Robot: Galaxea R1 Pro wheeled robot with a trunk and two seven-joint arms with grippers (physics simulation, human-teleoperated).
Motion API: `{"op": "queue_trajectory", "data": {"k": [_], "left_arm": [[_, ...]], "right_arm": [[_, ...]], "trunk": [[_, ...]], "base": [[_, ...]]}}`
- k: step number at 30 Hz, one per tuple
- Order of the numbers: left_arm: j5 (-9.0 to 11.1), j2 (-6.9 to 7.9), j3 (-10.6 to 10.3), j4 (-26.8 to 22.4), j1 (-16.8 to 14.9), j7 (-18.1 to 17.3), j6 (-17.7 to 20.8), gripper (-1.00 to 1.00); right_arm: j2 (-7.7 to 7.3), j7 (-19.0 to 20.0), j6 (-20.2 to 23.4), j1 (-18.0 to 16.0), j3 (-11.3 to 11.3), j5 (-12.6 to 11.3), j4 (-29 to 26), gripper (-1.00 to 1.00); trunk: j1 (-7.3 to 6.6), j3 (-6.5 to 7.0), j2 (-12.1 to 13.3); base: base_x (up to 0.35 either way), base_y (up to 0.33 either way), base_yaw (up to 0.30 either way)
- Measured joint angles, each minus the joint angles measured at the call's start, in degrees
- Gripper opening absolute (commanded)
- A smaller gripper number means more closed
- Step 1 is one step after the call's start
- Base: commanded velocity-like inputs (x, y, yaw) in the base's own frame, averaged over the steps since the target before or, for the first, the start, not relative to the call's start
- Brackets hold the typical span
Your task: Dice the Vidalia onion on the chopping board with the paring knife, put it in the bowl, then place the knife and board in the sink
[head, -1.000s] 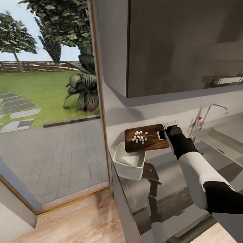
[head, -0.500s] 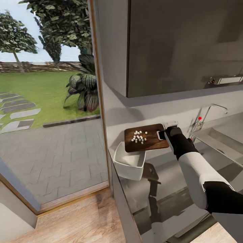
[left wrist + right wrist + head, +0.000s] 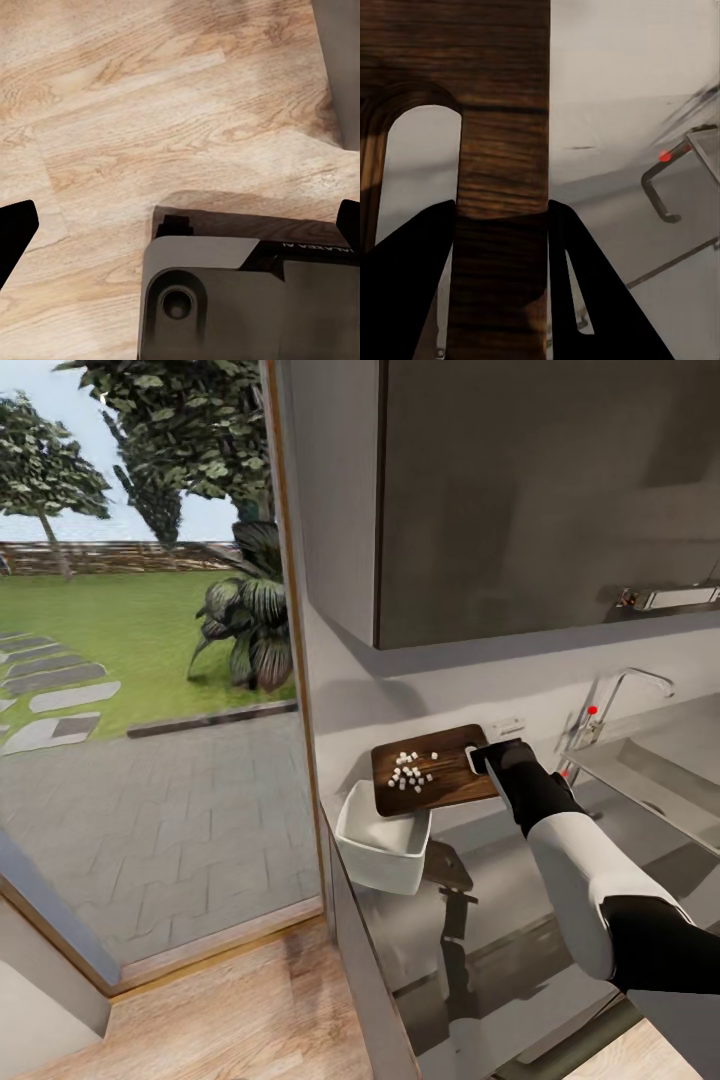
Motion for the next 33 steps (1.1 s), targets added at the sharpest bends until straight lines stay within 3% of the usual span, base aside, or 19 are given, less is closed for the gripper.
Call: {"op": "queue_trajectory", "data": {"k": [23,28,33], "left_arm": [[0.0,0.00,0.0,0.0,0.0,0.0,0.0,1.00],[0.0,-0.01,0.0,0.0,0.0,0.0,0.0,1.00],[0.0,-0.01,0.0,0.0,-0.1,0.0,0.0,1.00]], "right_arm": [[0.46,-0.2,-0.1,0.0,-0.1,0.6,-1.2,-1.00],[0.55,-3.7,-0.3,0.0,6.2,0.4,-1.2,-1.00],[0.62,-4.4,-0.3,0.0,7.4,0.4,-1.3,-1.00]], "trunk": [[0.00,0.00,0.0],[0.00,0.00,0.0],[0.00,0.00,0.0]], "base": [[0.000,0.000,0.000],[0.000,0.000,0.000],[0.000,0.000,0.000]]}}
